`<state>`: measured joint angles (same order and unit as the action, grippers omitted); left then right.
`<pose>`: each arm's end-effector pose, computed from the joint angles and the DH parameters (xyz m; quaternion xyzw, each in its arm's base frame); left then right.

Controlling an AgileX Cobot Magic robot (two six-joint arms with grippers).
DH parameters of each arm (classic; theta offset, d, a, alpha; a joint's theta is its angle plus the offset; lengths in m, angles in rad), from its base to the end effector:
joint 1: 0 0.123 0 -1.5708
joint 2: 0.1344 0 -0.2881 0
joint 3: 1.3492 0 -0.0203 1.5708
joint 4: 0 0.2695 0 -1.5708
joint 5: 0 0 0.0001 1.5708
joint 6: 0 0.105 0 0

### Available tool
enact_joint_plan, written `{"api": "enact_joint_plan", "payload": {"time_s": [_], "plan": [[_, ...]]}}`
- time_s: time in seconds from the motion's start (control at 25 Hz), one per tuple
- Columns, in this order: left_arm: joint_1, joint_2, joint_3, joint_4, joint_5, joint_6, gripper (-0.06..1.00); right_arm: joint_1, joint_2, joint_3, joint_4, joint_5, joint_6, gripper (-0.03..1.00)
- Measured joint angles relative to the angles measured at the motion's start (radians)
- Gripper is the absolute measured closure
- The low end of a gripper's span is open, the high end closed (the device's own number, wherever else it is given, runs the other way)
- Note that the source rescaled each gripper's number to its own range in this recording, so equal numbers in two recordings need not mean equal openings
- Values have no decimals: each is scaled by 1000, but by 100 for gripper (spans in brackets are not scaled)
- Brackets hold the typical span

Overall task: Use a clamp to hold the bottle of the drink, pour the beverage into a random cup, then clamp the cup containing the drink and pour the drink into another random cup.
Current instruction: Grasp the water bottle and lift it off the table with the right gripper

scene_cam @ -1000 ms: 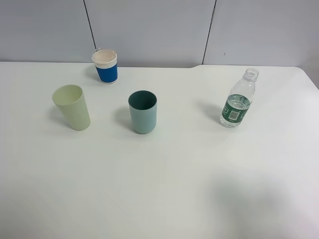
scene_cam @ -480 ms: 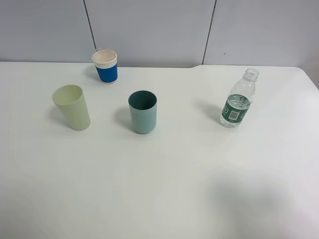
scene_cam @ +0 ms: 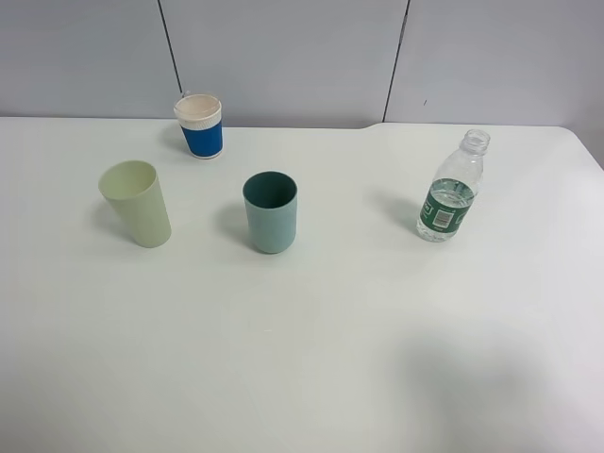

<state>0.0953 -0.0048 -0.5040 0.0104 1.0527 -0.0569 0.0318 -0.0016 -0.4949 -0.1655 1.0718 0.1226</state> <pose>0.0200 0.0029 0.2819 -0.0647 0.8463 0.0153 0.5285 0.0206 -0.0146 0.2783 0.0423 0.8530 -0.0427 0.5184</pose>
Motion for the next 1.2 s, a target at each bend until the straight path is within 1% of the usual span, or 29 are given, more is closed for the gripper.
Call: {"api": "enact_joint_plan", "payload": {"time_s": [0.48,0.56,0.72,0.8,1.0,1.2], "plan": [[0,0,0,0,0,0,-6,0,0,0,0,0,0,3],[0,0,0,0,0,0,-6,0,0,0,0,0,0,7],[0,0,0,0,0,0,-6,0,59,-39,-1,-36,33,27],[0,0,0,0,0,0,-6,0,124,-80,-5,-60,46,33],[0,0,0,0,0,0,-6,0,306,-147,-18,-90,53,36],[0,0,0,0,0,0,-6,0,444,-152,-5,-226,53,35]]}}
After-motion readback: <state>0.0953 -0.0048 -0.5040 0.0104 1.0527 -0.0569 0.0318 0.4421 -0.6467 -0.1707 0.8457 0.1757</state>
